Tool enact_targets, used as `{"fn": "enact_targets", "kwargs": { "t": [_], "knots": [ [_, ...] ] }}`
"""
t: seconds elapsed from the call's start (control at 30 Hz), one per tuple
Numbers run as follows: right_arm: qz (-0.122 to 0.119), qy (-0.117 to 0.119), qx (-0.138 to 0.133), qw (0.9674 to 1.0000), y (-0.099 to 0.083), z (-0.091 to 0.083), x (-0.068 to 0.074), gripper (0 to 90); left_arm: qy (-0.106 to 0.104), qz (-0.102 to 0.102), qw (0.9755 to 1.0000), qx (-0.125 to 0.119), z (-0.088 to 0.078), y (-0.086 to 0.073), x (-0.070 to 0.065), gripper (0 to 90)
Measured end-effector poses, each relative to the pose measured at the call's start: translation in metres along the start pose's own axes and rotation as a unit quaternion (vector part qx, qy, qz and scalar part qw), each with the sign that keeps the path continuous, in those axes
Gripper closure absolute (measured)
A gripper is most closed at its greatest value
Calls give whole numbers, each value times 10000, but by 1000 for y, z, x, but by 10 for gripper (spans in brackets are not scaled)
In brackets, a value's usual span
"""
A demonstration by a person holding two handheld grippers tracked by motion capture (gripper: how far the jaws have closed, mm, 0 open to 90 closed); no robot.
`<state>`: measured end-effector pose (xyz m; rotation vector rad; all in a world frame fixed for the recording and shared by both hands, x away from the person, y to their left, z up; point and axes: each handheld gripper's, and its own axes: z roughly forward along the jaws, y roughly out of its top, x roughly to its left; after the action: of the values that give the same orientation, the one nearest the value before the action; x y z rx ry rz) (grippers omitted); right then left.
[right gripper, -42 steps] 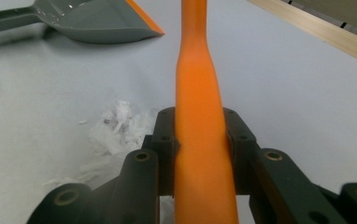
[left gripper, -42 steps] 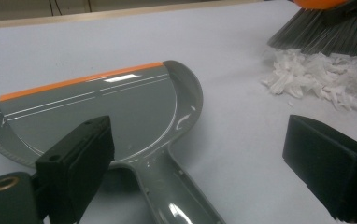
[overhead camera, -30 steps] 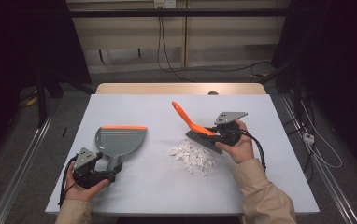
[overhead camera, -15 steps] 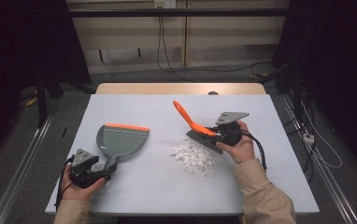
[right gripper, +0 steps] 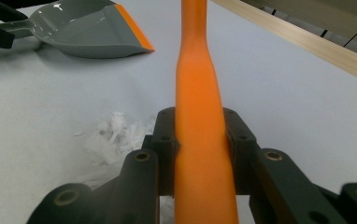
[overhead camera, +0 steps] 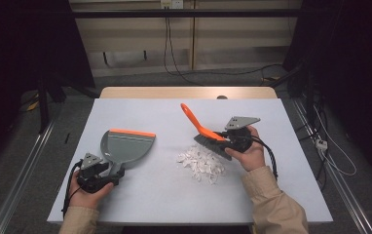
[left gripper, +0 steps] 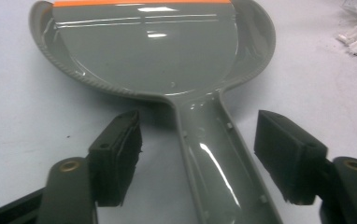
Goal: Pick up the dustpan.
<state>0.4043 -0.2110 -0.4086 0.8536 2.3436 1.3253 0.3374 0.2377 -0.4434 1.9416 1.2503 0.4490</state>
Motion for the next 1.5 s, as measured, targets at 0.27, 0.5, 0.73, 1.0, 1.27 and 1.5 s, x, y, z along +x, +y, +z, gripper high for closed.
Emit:
{"fn": "enact_targets", "kwargs": {
  "t": [0.27, 0.5, 0.73, 1.0, 1.27, 1.5],
  "knots": [
    [20, -16, 43, 10000, -1, 1, 0, 714, -30, -40, 9998, 187, 6, 4, -1, 492],
    [5, -50, 89, 9999, -2, 2, 0, 714, 17, -160, 9993, 338, 13, 9, -2, 523],
    [36, -53, 58, 10000, -3, 2, 0, 714, 46, -181, 9993, 331, 12, 11, 4, 619],
    [71, -50, 49, 9999, -3, 2, -1, 715, -3, -121, 9998, 185, 7, 14, 8, 626],
    [106, -69, 28, 9999, -4, 1, -3, 715, -214, -48, 9997, 98, 2, 16, 9, 628],
    [181, -122, -33, 9998, -5, -1, -5, 714, -428, 150, 9990, -17, -9, 17, 9, 628]
  ]
}}
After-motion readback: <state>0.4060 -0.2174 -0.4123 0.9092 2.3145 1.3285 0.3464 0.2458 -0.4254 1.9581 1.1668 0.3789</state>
